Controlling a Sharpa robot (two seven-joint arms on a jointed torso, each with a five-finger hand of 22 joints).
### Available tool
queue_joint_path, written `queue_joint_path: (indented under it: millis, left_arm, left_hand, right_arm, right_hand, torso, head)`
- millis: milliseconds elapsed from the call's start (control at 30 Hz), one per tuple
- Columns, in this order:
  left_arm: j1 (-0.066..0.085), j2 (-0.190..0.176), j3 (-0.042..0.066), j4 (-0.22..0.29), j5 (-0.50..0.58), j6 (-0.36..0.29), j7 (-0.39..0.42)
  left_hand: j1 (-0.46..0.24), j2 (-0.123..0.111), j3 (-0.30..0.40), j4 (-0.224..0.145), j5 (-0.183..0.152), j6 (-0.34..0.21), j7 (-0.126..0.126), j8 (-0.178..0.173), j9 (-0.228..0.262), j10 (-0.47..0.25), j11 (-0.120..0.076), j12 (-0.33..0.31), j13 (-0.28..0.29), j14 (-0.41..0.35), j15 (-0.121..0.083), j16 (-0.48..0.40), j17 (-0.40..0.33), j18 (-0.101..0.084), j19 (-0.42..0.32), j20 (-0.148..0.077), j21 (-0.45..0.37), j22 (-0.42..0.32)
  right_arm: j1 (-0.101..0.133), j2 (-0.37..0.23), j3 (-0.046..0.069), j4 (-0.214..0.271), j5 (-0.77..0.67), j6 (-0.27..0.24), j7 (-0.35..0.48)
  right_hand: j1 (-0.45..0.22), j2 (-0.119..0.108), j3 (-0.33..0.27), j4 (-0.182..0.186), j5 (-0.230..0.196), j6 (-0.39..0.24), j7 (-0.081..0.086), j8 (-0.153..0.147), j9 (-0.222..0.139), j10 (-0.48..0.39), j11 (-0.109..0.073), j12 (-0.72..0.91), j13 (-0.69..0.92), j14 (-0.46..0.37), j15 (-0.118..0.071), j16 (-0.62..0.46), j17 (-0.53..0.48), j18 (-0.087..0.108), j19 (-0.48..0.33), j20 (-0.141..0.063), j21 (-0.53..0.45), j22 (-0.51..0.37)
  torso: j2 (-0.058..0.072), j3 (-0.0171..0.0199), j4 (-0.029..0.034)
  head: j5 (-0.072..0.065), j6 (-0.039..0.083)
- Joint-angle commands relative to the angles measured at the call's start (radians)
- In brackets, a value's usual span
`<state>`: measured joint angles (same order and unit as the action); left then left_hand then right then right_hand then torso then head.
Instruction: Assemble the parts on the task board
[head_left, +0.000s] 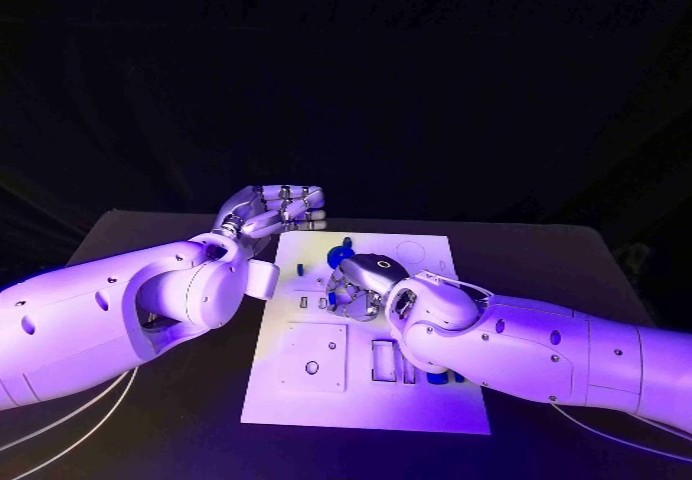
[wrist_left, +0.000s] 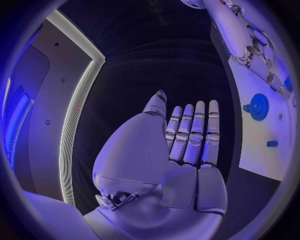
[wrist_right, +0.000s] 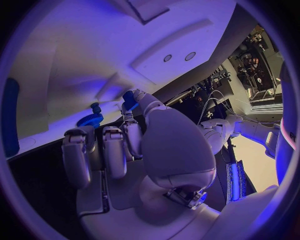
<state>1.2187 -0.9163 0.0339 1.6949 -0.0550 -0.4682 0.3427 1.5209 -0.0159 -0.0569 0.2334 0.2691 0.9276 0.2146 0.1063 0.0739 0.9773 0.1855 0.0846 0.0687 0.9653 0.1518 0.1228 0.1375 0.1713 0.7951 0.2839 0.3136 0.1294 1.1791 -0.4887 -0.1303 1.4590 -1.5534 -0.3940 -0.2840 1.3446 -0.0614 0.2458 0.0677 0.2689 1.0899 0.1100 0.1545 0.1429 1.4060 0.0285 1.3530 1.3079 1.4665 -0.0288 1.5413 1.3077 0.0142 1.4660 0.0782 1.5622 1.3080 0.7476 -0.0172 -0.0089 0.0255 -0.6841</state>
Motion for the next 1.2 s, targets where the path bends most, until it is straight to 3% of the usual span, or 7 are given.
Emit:
queue_joint_path:
  millis: [33, 467, 967, 1200]
  left_arm:
    - [0.001, 0.003, 0.001, 0.004, 0.0, 0.013, 0.004]
    - [0.001, 0.0, 0.001, 0.004, 0.0, 0.011, 0.006]
    - [0.001, -0.001, 0.001, 0.001, 0.0, 0.015, 0.003]
    - [0.001, -0.002, 0.001, 0.0, 0.0, 0.014, 0.002]
  left_hand:
    - [0.007, 0.003, 0.001, -0.005, -0.004, 0.004, 0.006, -0.005, -0.001, -0.009, -0.001, -0.003, -0.001, 0.002, 0.003, -0.003, 0.002, 0.009, -0.003, 0.002, 0.0, -0.001]
    - [0.006, 0.002, 0.001, -0.005, -0.004, 0.005, 0.006, -0.006, -0.001, -0.01, -0.001, -0.005, -0.002, 0.003, 0.003, -0.004, 0.002, 0.009, -0.003, 0.002, 0.0, -0.002]
    - [0.002, 0.002, -0.002, -0.002, -0.005, 0.004, 0.009, -0.007, -0.001, -0.013, 0.001, -0.007, -0.002, 0.004, 0.003, -0.006, 0.002, 0.009, -0.003, 0.002, 0.001, -0.002]
    - [0.001, 0.002, -0.002, -0.002, -0.005, 0.004, 0.009, -0.007, -0.001, -0.013, 0.001, -0.007, -0.002, 0.004, 0.003, -0.006, 0.002, 0.009, -0.003, 0.002, 0.001, -0.002]
  right_arm:
    - [-0.002, 0.005, -0.001, -0.005, -0.03, 0.014, -0.009]
    - [-0.011, 0.009, -0.001, -0.021, -0.03, 0.024, -0.01]
    - [-0.013, 0.013, -0.002, -0.033, -0.019, 0.041, -0.003]
    - [-0.013, 0.014, -0.003, -0.034, -0.019, 0.041, -0.003]
  right_hand:
    - [0.002, -0.004, 0.001, -0.002, 0.005, 0.007, -0.003, 0.001, 0.002, 0.003, -0.001, -0.002, 0.044, 0.091, -0.009, 0.002, 0.207, -0.011, 0.097, -0.005, 0.0, 0.255]
    - [-0.001, -0.006, 0.0, -0.002, 0.005, 0.007, -0.002, 0.001, 0.002, 0.0, -0.001, -0.007, 0.039, 0.09, -0.009, 0.001, 0.205, -0.01, 0.093, -0.005, -0.005, 0.251]
    - [-0.015, -0.02, -0.001, 0.0, -0.002, -0.016, 0.007, -0.01, 0.0, -0.02, 0.006, -0.033, 0.017, 0.088, -0.004, -0.004, 0.194, -0.006, 0.085, -0.002, -0.015, 0.242]
    - [-0.025, -0.034, -0.006, 0.001, -0.004, -0.03, 0.014, -0.017, -0.002, -0.03, 0.012, -0.043, 0.009, 0.087, 0.0, -0.006, 0.191, -0.005, 0.08, 0.002, -0.02, 0.238]
  torso:
    - [0.001, -0.0012, 0.0013]
    - [0.0, 0.0, -0.0008]
    - [0.001, 0.0003, -0.0025]
    - [0.0, 0.0006, -0.0004]
  head:
    - [0.001, 0.0]
    - [0.007, -0.004]
    - [0.002, -0.005]
    - [0.0, -0.006]
